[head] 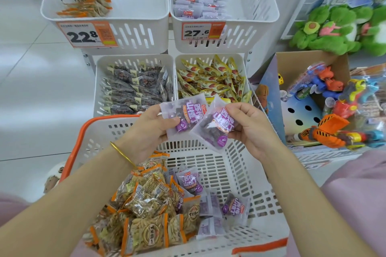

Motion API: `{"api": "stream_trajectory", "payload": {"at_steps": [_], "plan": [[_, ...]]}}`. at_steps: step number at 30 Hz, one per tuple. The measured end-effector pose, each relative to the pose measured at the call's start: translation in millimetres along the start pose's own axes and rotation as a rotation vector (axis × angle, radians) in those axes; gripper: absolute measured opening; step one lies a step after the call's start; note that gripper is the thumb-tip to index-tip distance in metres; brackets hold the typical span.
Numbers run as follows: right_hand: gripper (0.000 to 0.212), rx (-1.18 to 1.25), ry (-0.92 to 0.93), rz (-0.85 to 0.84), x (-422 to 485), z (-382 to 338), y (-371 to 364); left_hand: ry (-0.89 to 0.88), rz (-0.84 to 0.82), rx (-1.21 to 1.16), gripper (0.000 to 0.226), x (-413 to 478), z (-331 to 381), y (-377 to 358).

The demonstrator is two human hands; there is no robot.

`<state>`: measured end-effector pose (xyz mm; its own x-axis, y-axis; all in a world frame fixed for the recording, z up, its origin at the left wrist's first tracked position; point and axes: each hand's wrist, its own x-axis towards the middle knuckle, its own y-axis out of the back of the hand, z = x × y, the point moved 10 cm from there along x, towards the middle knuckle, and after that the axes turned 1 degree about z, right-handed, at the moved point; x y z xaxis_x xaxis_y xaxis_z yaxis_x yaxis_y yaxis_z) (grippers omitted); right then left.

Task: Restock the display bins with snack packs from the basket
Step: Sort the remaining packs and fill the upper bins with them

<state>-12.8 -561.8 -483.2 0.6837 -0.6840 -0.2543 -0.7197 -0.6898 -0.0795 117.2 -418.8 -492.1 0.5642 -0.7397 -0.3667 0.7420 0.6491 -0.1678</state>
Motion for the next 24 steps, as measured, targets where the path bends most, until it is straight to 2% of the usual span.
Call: {"api": "stream_trajectory", "payload": {"at_steps": [4,9,16,18,19,22,24], "plan": [[0.011,0.056,0.007,-0.012,0,-2,0,-0.007,0.024,-0.078,0.052,-1,0,1],[0.011,0.101,0.032,-0.001,0,-5,-1,0.009,-0.104,-0.127,0.036,-5,4,-14],[0.011,0.089,0.05,0.024,2,-4,-6,0.066,-0.219,-0.244,0.029,-11,2,-37],[0.012,0.075,0.073,0.038,1,-5,-8,0.061,-0.264,-0.213,0.021,-16,3,-45],[0.012,0.076,0.083,0.048,0,-6,-9,0.046,-0.256,-0.159,0.023,-17,3,-46],[0.01,0.092,0.121,0.064,-2,-6,-14,-0.035,-0.176,0.056,0.058,-18,1,-47],[0.007,0.089,0.133,0.068,-2,-4,-19,-0.097,-0.119,0.098,0.061,-19,4,-50]]}}
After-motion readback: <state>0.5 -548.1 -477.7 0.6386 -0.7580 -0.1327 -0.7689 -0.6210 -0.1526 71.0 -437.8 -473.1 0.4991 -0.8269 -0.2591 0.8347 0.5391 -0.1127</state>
